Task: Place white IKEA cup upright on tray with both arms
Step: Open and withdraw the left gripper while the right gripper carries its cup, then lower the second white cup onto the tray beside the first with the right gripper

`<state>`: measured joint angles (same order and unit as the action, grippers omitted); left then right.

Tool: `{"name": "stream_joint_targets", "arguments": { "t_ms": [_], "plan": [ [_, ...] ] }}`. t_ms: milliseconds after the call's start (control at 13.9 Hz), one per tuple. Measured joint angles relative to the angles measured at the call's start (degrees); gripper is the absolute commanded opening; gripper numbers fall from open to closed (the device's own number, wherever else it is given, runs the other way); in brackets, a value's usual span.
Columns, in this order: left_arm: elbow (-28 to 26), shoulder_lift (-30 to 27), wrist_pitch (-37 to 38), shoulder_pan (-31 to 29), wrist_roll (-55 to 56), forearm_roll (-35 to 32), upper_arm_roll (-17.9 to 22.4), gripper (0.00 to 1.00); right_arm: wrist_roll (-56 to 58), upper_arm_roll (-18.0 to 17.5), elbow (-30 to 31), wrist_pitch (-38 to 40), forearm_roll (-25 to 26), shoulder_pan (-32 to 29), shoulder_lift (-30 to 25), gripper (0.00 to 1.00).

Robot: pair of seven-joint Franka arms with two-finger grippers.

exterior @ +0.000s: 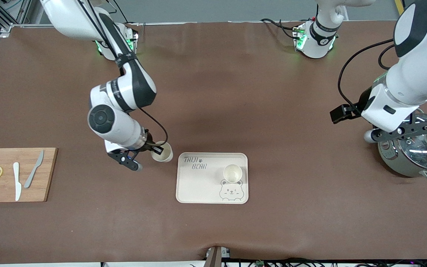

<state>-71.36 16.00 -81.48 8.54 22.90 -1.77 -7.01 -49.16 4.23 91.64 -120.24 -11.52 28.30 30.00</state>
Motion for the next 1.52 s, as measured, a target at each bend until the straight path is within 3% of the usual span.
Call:
{"name": "stream_joint_targets", "arguments": {
  "t_ms": [433,1082,1155,1299,1371,1515],
  "plan": [
    [-2.02,-3.19,0.00,-2.94,-4.03,-0.02,-0.05,1.00,-8.38,-0.01,-7.01,-0.66,-0.03,4.54,8.40,0.00],
    [-11.43,-10.89,-2.17,-4.84,-6.54,-0.02,-0.12,1.00,-10.41,0.38,-8.30,-9.07,-0.03,5.55,14.09,0.00],
    [-13.11,-12.14,-2.97,-5.43,-7.67,-0.02,-0.12,1.00,-10.41,0.38,-8.37,-9.72,-0.03,5.55,14.43,0.06],
    [-15.76,-14.02,-4.13,-6.10,-8.72,-0.02,-0.12,1.00,-10.40,0.43,-8.58,-9.75,-0.03,5.55,14.56,0.88],
    [-16.50,-14.46,-4.37,-6.15,-9.21,-0.02,-0.12,1.00,-10.41,0.51,-8.58,-9.77,-0.03,5.49,14.69,1.00],
    [-17.21,-14.57,-4.93,-6.16,-9.53,-0.02,-0.12,1.00,-10.40,0.68,-8.58,-9.82,-0.03,5.41,15.00,1.00]
  ]
}}
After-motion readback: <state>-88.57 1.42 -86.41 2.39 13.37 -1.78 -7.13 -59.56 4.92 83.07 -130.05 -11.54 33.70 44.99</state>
